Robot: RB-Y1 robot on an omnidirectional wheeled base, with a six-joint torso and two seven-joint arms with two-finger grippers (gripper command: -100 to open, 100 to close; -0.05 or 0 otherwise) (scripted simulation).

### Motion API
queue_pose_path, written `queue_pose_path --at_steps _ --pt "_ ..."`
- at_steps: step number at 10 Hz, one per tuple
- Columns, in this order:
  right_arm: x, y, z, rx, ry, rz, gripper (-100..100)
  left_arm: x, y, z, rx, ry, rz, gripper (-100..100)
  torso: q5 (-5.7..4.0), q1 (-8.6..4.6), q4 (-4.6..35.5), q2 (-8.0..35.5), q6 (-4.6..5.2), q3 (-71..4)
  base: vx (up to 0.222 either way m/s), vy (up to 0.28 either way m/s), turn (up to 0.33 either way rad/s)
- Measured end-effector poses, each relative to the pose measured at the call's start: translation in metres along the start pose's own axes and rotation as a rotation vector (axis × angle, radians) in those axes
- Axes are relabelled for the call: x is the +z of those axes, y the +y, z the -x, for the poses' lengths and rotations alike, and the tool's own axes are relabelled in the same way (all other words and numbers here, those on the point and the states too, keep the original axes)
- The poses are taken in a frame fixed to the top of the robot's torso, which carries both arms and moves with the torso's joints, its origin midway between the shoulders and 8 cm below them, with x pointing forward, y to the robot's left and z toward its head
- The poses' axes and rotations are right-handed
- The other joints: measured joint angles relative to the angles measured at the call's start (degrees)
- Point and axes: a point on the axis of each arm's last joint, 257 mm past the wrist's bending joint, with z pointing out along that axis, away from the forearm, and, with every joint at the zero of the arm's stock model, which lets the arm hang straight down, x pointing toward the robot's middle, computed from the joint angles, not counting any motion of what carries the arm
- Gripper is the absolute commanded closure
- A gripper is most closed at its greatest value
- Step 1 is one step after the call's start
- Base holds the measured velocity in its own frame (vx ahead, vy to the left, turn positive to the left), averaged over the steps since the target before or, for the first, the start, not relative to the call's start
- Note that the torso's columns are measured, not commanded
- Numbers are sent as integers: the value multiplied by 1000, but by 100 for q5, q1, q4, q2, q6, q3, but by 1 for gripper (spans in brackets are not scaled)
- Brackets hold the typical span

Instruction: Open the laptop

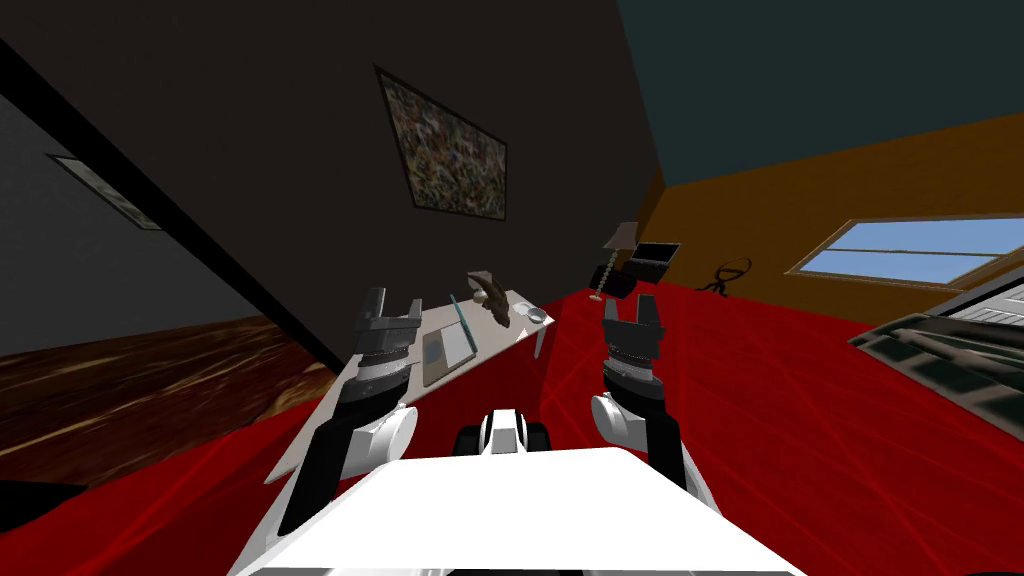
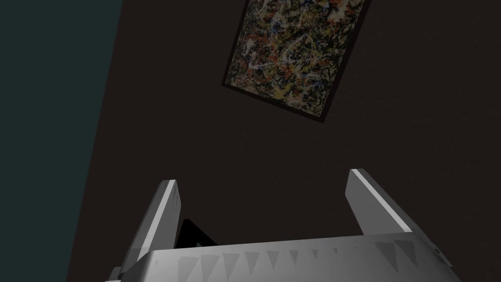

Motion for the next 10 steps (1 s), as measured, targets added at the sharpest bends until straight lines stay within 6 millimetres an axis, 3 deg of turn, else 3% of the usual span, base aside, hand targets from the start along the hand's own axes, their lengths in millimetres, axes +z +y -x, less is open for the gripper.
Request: queue_pose_path --at_steps 5,10 --pt "0 0 0 0 0 0 0 -8 32 -1 1 78 99 -100 -2 -6 24 23 0 -30 53 -72 82" --pt "0 0 0 0 0 0 0 -29 87 22 -39 52 256 -100 -1 -3 26 32 -1 -24 88 -126 117"
